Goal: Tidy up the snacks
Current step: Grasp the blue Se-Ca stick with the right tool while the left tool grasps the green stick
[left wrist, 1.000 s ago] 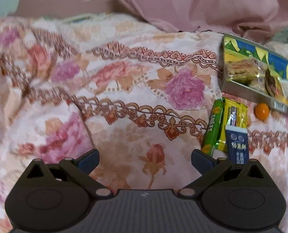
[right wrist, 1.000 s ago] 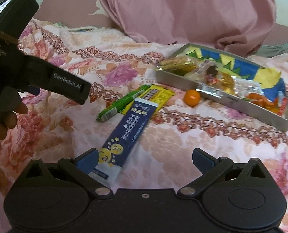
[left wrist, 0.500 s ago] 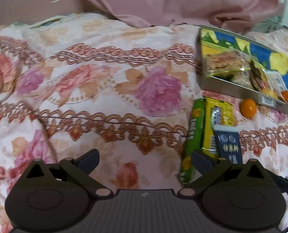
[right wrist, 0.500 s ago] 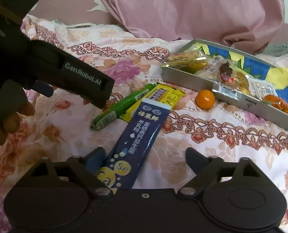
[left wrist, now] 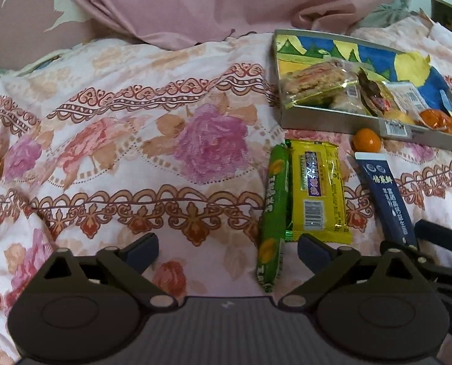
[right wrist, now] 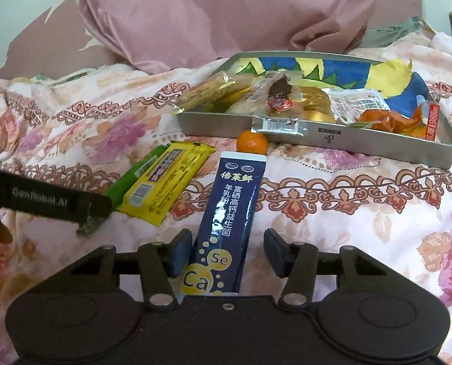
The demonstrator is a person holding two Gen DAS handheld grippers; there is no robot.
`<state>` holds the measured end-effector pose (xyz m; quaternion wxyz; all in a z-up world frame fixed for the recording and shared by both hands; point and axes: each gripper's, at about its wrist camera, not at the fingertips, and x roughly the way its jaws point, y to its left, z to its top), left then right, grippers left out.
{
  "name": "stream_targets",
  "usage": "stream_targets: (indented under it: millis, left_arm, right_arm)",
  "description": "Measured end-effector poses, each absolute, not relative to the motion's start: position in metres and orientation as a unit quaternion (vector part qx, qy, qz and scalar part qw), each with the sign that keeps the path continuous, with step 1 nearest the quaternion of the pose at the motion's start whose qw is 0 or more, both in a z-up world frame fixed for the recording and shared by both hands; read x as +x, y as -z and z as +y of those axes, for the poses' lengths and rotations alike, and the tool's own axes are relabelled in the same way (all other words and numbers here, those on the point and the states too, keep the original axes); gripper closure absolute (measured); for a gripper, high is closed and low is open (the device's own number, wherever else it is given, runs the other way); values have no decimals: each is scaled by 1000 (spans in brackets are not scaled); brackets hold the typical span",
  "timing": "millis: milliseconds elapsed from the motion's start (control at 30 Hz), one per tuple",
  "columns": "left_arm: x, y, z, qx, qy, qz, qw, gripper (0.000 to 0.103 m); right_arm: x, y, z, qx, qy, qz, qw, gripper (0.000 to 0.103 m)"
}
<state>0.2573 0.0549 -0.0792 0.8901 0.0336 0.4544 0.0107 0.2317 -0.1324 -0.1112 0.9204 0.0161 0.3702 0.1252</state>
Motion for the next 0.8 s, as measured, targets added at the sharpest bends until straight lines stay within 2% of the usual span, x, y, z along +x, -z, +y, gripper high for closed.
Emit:
stream_targets:
  millis: [233,400,600,667,700,733,800]
  left_arm:
    - [255,81,48,48,8,448,893,21]
    - [254,83,42,61,23,448,892,37]
    - [257,88,36,76,36,445,892,46]
    - [256,88,36,72,39,445,892,51]
    - [256,88,36,71,40,446,891,56]
    - [256,87,36,69,42,447,891,60]
    - [254,86,35,68,46,449,890,75]
  right_arm:
    - [230,113,-128,0,-131,363,922,47]
    - [233,114,-124,-7,-135,356,925,43]
    - [239,117,-121,-7,-139,352,926,41]
    - [238,117,-121,-7,-138,352,926,46]
    - [238,117,-121,-8,-137,352,926,52]
    - [238,117,-121,-9,-135,352,926,56]
    - [238,117,-122,-10,-130,351,927,60]
